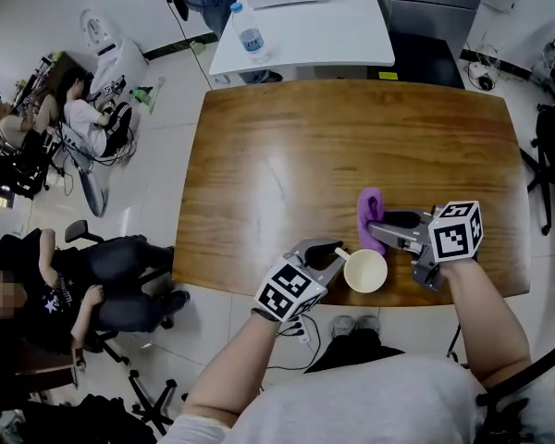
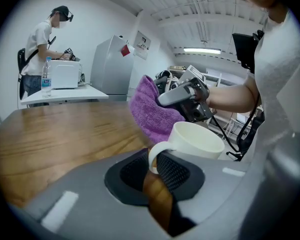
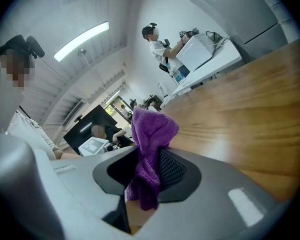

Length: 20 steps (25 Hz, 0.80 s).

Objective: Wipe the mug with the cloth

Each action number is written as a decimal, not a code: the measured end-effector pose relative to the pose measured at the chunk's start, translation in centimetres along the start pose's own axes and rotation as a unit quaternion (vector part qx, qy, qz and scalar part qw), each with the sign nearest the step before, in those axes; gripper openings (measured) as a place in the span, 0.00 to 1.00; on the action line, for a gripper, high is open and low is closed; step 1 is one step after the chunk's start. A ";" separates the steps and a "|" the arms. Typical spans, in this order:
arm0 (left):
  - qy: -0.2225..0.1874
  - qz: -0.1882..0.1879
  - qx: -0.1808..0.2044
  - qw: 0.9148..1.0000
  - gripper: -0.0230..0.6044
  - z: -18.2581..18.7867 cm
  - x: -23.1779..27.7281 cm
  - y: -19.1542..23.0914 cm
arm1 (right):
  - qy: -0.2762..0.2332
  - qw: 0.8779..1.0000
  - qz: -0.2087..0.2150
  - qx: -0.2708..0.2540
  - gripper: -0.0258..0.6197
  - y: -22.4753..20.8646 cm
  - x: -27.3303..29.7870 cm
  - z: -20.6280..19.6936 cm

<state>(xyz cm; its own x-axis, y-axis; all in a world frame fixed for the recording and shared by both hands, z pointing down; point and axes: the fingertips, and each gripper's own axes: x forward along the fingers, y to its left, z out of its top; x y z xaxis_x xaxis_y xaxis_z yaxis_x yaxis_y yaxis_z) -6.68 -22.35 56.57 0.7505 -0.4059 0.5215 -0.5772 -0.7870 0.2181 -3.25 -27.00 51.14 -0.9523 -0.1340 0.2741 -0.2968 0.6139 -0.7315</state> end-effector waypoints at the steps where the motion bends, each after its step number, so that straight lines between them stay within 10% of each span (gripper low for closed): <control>1: 0.000 0.000 -0.001 1.000 0.09 0.0 0.0 0.0 | 0.004 1.000 0.009 0.005 0.22 0.2 0.4 -0.1; 10: -0.010 -0.002 -0.031 0.999 0.09 0.2 0.1 0.2 | 0.041 0.996 0.028 0.077 0.22 -1.8 1.7 -2.8; 20: -0.007 -0.010 -0.019 1.000 0.10 0.0 0.0 0.4 | 0.072 0.996 -0.047 0.015 0.22 -3.6 2.1 -4.7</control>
<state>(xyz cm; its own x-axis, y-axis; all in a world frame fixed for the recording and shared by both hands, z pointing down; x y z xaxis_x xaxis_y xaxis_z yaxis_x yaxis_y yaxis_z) -6.84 -22.66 56.65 0.7660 -0.3979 0.5048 -0.5745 -0.7761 0.2601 -3.83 -25.87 57.30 -0.9010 -0.0743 0.4275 -0.3877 0.5800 -0.7164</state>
